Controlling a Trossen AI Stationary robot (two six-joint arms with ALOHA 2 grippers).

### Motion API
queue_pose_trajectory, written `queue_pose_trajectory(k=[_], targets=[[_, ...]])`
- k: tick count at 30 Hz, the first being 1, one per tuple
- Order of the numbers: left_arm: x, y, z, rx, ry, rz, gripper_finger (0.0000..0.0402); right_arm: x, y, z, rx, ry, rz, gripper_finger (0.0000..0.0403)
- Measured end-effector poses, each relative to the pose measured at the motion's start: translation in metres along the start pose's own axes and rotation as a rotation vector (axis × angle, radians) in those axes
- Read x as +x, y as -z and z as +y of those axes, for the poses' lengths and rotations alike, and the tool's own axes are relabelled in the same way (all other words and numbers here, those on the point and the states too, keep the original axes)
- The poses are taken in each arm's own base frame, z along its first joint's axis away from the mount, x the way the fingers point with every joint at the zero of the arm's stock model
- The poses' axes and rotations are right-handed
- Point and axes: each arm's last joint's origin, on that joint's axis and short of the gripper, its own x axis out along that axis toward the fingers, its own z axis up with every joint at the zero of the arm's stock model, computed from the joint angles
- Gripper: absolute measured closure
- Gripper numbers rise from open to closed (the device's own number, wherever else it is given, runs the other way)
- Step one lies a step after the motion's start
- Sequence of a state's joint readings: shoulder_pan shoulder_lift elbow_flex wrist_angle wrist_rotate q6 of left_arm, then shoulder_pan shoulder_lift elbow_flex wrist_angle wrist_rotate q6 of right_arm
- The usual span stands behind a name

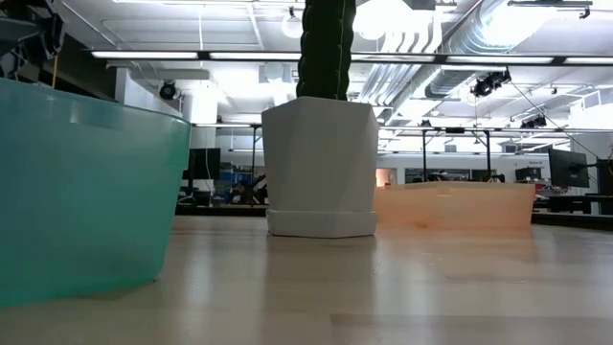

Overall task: Sort pens & pencils
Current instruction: Return to Home Position

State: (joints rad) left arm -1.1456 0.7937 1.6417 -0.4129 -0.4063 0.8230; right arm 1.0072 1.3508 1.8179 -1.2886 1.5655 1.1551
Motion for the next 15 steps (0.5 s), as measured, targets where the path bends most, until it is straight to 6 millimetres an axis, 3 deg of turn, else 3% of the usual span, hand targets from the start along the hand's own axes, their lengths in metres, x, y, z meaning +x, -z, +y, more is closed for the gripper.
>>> queue_pose_trajectory(k=[4, 9, 15], targets=[[0.000, 0.000, 0.000, -0.002, -0.007, 0.002, 0.0323, 0.002, -0.007, 0.028, 0.000, -0.035, 0.039, 0.0261], [0.000, 0.000, 0.000, -0.001, -0.006, 0.003, 0.0323, 0.011, -0.026, 0.062, -0.055, -0.205, 0.050, 0.0261], [0.000, 0.000, 0.000, -0.005, -0.004, 0.005, 0.0323, 0.020, -0.038, 0.079, -0.107, -0.469, -0.030, 0.0261]])
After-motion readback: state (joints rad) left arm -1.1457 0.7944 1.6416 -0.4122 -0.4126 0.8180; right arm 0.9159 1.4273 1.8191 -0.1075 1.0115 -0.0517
